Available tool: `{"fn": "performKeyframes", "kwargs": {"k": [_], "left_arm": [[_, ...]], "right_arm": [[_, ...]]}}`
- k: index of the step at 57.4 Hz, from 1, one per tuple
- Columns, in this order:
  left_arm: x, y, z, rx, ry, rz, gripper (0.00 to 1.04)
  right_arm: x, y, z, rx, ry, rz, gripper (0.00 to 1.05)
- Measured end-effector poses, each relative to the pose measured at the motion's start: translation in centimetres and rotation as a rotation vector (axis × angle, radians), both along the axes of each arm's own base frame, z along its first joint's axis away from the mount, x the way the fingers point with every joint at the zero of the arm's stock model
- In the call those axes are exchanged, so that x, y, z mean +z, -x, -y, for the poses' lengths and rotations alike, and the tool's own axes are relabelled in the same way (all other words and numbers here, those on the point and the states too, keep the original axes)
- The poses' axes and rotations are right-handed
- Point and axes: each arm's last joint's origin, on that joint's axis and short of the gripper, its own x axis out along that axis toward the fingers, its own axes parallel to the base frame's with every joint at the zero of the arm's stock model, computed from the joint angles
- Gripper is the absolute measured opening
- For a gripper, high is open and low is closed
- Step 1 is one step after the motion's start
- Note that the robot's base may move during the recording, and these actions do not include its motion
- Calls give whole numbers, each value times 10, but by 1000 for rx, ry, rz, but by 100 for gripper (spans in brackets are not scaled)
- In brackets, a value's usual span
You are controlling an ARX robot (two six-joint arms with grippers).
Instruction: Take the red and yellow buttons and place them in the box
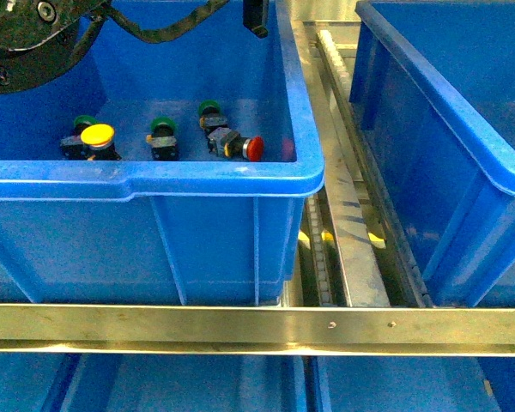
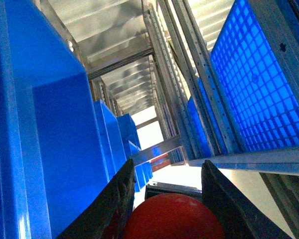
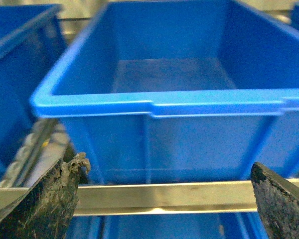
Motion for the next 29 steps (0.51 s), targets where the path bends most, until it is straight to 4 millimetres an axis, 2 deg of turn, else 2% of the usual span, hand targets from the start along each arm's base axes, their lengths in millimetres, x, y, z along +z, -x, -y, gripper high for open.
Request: {"fn": "performKeyframes", "kwargs": {"k": [3, 5, 10, 12, 17, 23, 29], "left_arm": [[-1, 1, 0, -4, -8, -1, 33], [0, 1, 1, -5, -11, -1, 33], [2, 5, 4, -17, -19, 5, 33], [3, 6, 5, -22, -22, 8, 33], [6, 7, 5, -17, -26, 16, 33], [9, 8, 3, -5, -28, 29, 33], [11, 9, 3, -2, -34, 36, 33]], "right_arm": [[11, -8, 5, -138, 25, 51, 99], [22, -15, 8, -165, 65, 90, 99], [58, -38, 18, -152, 199, 204, 99], [79, -50, 21, -113, 239, 265, 99], [115, -71, 23, -27, 243, 304, 99], [143, -89, 25, 3, 53, 284, 99], [153, -99, 25, 71, -268, 263, 99]]}}
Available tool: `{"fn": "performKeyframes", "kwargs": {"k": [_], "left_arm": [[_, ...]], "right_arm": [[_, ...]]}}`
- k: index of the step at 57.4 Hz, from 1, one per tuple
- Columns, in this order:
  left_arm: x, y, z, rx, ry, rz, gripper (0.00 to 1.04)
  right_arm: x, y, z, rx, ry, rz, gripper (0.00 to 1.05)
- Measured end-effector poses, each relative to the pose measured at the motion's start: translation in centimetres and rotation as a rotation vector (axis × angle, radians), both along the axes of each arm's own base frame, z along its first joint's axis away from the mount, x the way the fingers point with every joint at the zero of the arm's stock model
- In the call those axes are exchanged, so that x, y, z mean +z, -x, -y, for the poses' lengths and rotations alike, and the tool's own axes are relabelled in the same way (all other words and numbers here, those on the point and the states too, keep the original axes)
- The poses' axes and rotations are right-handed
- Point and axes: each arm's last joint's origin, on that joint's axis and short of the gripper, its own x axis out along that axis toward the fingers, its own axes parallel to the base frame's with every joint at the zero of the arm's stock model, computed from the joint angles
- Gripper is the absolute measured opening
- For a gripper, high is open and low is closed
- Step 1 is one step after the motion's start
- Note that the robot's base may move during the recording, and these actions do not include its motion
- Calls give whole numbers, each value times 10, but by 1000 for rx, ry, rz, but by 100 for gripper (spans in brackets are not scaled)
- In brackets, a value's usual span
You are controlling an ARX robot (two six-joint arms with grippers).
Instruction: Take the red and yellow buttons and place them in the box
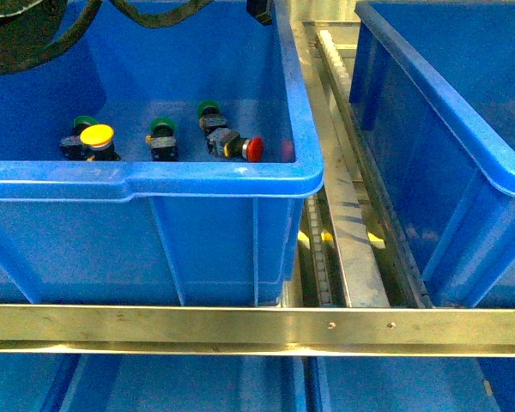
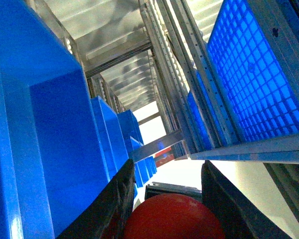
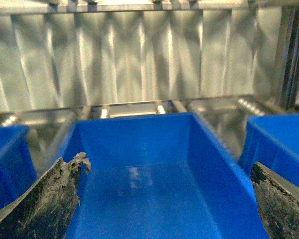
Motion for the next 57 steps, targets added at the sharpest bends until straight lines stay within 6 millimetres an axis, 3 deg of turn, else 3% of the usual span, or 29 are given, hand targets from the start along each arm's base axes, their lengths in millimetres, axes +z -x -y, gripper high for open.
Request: {"fn": "performKeyframes", "kwargs": {"k": [6, 11, 18, 37, 57], "left_arm": [[0, 1, 1, 4, -4, 2, 33], [-3, 1, 1, 10, -10, -3, 33], [-3, 2, 2, 10, -9, -2, 33], [-2, 5, 11, -8, -9, -6, 33], [-1, 4, 18, -22, -5, 0, 33]], "right_arm": [[-2, -9, -6, 118, -392, 12, 99], [-10, -22, -26, 264, -830, 9, 99], [-11, -30, -53, 406, -1047, 5, 99], [-6, -48, -100, 547, -1189, -6, 99], [-8, -58, -119, 567, -1197, -37, 99]]}}
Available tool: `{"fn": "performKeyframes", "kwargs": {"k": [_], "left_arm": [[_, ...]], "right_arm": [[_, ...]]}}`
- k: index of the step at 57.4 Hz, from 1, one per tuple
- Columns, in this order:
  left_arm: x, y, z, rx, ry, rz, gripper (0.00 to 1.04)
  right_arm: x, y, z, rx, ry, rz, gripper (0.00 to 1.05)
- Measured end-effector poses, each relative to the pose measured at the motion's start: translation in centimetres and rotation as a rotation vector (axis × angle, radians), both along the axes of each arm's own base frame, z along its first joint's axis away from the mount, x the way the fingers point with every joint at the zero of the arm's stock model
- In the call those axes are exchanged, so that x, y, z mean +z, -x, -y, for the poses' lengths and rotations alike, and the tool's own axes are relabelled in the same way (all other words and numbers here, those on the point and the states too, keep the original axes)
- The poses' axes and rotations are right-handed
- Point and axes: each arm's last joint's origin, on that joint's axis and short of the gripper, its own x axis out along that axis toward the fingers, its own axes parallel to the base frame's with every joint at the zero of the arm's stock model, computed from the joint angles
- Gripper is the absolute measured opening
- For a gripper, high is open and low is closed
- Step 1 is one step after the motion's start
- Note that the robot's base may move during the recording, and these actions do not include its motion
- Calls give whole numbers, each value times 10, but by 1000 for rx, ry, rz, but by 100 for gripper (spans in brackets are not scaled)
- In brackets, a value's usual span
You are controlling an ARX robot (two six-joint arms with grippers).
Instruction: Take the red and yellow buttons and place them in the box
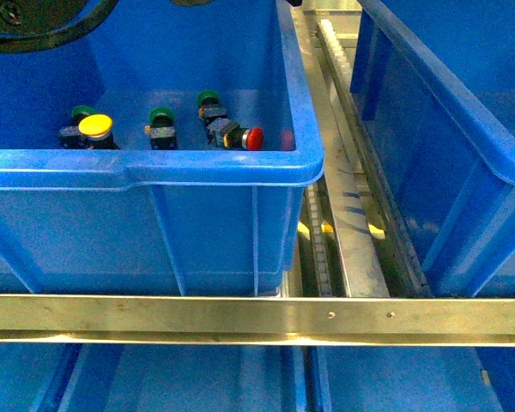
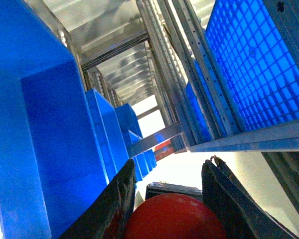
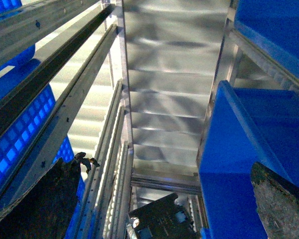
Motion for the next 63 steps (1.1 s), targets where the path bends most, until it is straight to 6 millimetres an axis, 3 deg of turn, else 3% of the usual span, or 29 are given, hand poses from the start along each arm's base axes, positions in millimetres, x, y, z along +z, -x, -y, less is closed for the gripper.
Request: {"fn": "performKeyframes", "kwargs": {"k": [15, 35, 44, 52, 60, 63], "left_arm": [[-6, -3, 2, -2, 1, -5, 33], [-7, -6, 4, 0, 7, -9, 33], [-9, -6, 5, 3, 8, -15, 33], [-8, -6, 7, 9, 12, -20, 33], [-7, -6, 8, -3, 29, -45, 32], [-7, -6, 8, 3, 24, -37, 43]], "right_arm": [[7, -10, -11, 10, -10, 11, 99], [5, -6, -30, 60, -8, 0, 99], [3, -5, -32, 58, 20, -21, 75], [1, -5, -32, 37, 40, -38, 44], [2, -5, -31, 27, 60, -33, 38], [2, -4, -30, 23, 62, -31, 35]]}}
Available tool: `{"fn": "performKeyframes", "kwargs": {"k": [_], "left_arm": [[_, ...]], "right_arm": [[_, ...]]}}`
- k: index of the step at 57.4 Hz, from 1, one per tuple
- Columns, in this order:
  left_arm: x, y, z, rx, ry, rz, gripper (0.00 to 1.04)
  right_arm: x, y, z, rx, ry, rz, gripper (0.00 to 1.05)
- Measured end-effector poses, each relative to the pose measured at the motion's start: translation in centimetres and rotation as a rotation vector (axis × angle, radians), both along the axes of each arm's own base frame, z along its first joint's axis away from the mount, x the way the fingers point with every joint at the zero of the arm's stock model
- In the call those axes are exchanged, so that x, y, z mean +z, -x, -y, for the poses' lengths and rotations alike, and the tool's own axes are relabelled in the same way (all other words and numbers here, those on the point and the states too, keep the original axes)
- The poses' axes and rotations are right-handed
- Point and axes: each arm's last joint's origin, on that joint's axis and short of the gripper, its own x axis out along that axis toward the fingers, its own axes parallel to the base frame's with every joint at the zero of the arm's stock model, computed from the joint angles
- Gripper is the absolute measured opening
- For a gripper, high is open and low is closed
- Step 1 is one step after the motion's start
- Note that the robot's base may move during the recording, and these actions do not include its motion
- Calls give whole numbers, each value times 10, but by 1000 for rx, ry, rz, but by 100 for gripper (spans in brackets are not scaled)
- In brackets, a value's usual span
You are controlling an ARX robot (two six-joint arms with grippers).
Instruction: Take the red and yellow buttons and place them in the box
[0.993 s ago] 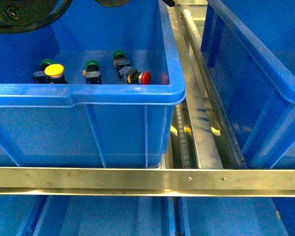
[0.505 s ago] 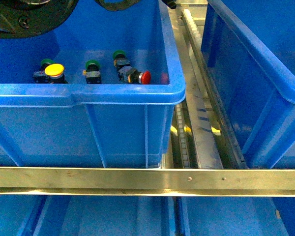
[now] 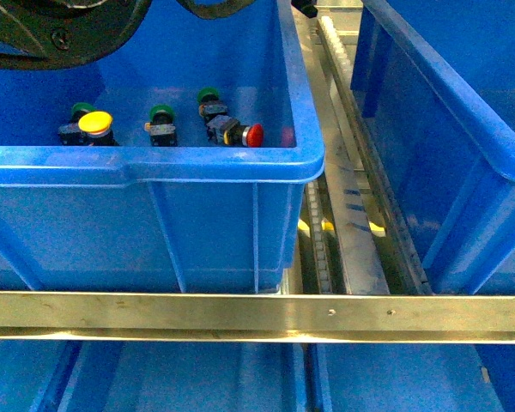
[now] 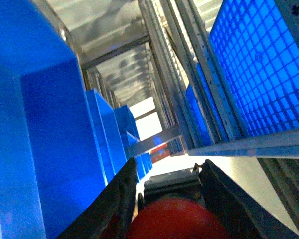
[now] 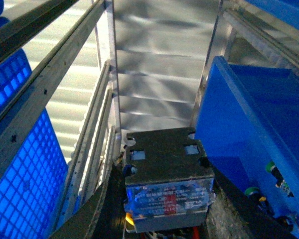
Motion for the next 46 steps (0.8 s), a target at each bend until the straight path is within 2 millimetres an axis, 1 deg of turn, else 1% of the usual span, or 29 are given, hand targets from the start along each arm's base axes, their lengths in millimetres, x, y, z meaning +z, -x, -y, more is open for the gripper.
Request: {"fn": "performKeyframes", "kwargs": {"k": [4, 5, 7, 8, 12, 14, 16, 19, 25, 26, 32, 41, 46], "left_arm": [[0, 0, 0, 14, -6, 12, 56], [0, 0, 0, 16, -7, 13, 58], [0, 0, 0, 22, -11, 20, 65], [0, 0, 0, 24, -11, 21, 67], [1, 0, -1, 35, -15, 34, 81], [2, 0, -2, 49, -15, 43, 91], [5, 1, -4, 57, -12, 54, 99], [10, 3, -10, 72, -5, 67, 96], [22, 9, -22, 98, 5, 96, 97], [26, 12, -28, 113, 4, 112, 97], [37, 24, -48, 153, -8, 146, 97], [44, 48, -84, 240, -77, 175, 97], [45, 66, -110, 342, -155, 177, 97]], "right_arm": [[1, 1, 2, -4, -2, 2, 33], [1, 1, 2, -6, -2, 3, 33], [1, 1, 3, -10, -2, 4, 33], [1, 1, 4, -11, -2, 3, 33], [-2, 0, 8, -24, 2, -2, 33], [-5, -1, 11, -36, 8, -8, 33], [-8, -2, 14, -49, 14, -16, 33], [-11, -4, 19, -70, 29, -24, 33], [-16, -6, 25, -103, 48, -36, 33], [-18, -7, 26, -114, 62, -42, 33], [-23, -8, 28, -128, 89, -52, 33], [-24, -7, 28, -156, 170, -72, 33], [-24, -4, 26, -166, 245, -76, 33]]}}
